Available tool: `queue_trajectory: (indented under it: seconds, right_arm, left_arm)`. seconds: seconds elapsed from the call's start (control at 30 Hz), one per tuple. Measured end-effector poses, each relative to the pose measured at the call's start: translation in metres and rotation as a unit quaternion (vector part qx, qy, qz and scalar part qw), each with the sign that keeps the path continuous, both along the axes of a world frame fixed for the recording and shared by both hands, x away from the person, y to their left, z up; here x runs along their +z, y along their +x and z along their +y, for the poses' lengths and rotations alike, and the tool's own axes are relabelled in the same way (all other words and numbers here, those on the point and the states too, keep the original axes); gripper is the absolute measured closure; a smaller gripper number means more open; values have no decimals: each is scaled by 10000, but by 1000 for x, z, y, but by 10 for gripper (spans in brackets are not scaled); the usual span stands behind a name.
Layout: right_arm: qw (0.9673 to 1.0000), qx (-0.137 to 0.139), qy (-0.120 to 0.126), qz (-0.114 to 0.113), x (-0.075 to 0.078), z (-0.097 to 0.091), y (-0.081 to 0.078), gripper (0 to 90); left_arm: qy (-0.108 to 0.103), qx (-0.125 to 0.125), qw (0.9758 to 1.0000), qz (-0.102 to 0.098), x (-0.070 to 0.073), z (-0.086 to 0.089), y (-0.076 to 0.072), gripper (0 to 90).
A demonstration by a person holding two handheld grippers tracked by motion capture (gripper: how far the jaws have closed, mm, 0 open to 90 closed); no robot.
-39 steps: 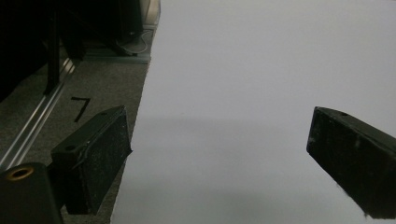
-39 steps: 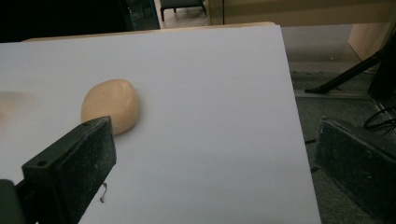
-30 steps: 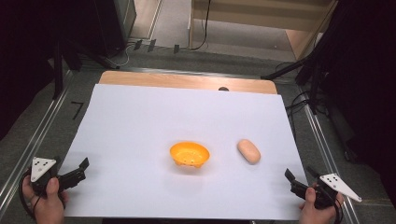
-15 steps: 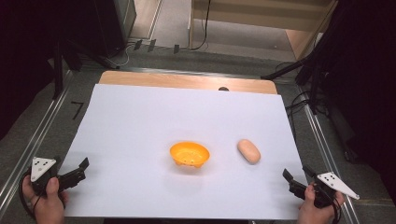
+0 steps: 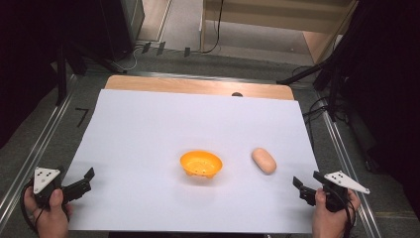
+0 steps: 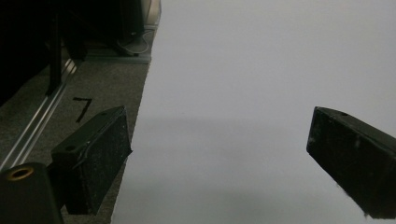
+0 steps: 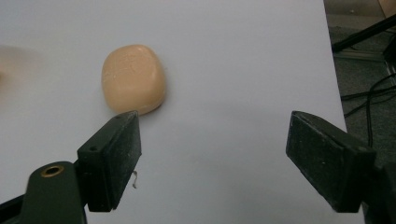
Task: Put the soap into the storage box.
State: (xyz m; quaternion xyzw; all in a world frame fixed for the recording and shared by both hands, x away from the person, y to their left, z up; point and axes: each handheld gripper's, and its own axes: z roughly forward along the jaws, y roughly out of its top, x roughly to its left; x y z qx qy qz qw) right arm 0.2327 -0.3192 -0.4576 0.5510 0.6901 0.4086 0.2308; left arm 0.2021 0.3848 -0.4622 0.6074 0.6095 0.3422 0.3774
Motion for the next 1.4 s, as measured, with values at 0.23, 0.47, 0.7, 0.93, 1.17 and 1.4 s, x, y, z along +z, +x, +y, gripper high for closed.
queue_trajectory:
  seconds: [0.23, 0.47, 0.7, 0.93, 1.17, 1.4]
  right_arm:
    - [9986, 213, -184, 451, 5, 6, 24, 185]
    - [9952, 430, -409, 773, 11, 15, 44, 184]
    - [9904, 665, -612, 1044, 13, 26, 63, 141]
    - [9831, 907, -761, 1393, 17, 41, 77, 94]
    - [9737, 1188, -993, 1669, 18, 57, 92, 45]
    - [9654, 1384, -1082, 1926, 16, 76, 105, 70]
  left_arm:
    - [17, -19, 10000, 12, 0, 0, 0, 67]
    - [56, -5, 10000, -14, 0, -1, 0, 67]
    - [30, -58, 10000, -27, 0, -1, -1, 30]
    - [55, -33, 10000, -57, 0, -1, -1, 24]
    - [82, -67, 9999, -52, 0, -2, -1, 0]
    - [94, -58, 9999, -39, 0, -2, -1, 0]
